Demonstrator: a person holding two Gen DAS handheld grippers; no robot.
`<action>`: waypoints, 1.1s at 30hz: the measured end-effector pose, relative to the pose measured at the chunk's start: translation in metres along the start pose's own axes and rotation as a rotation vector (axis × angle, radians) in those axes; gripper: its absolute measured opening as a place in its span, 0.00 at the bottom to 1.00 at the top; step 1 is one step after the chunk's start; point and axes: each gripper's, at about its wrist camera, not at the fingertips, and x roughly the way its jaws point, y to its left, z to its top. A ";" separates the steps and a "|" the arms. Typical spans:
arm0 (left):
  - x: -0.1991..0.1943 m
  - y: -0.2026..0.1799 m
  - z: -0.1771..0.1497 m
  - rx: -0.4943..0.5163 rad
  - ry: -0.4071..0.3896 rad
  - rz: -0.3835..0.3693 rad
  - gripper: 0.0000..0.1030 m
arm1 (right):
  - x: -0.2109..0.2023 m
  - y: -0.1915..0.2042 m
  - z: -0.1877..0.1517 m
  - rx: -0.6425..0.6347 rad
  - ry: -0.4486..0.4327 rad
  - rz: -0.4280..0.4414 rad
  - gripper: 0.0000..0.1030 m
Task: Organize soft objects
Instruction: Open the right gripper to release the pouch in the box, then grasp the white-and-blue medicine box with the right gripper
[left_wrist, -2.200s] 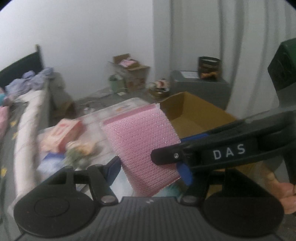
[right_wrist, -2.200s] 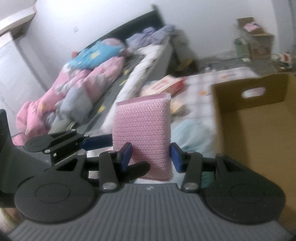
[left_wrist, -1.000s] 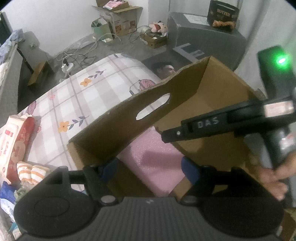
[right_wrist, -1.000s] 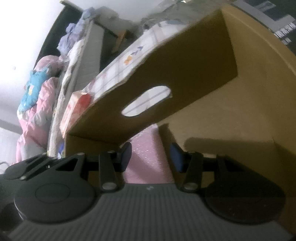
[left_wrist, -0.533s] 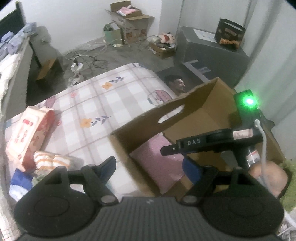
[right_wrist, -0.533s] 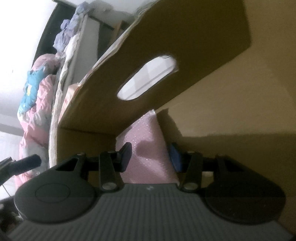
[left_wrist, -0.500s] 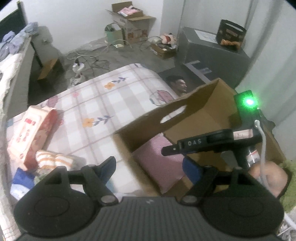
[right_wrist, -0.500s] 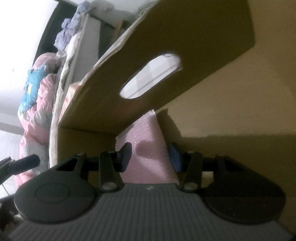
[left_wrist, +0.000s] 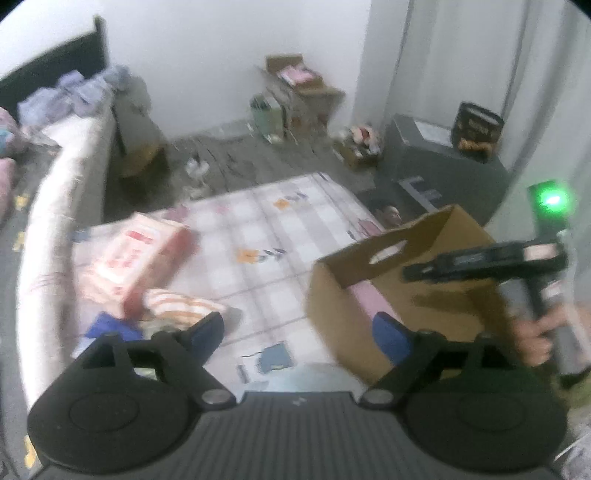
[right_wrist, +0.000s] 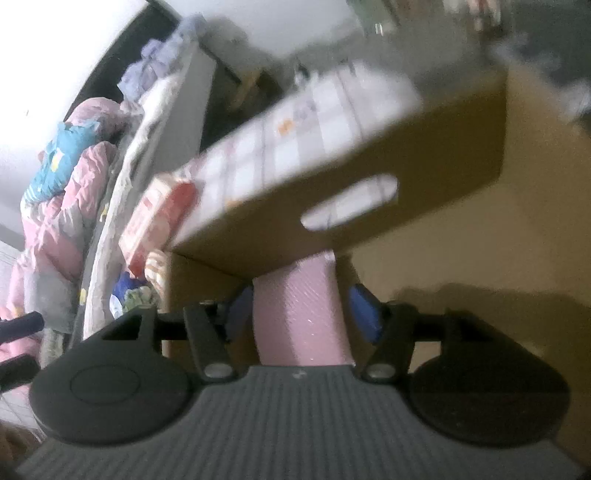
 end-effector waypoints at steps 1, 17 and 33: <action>-0.008 0.004 -0.006 0.000 -0.019 0.012 0.86 | -0.016 0.006 -0.001 -0.032 -0.027 -0.015 0.61; -0.077 0.073 -0.144 -0.217 -0.051 0.114 0.87 | -0.114 0.143 -0.106 -0.322 -0.196 0.073 0.76; -0.096 0.138 -0.224 -0.372 -0.092 0.129 0.97 | -0.063 0.233 -0.177 -0.426 -0.127 0.094 0.78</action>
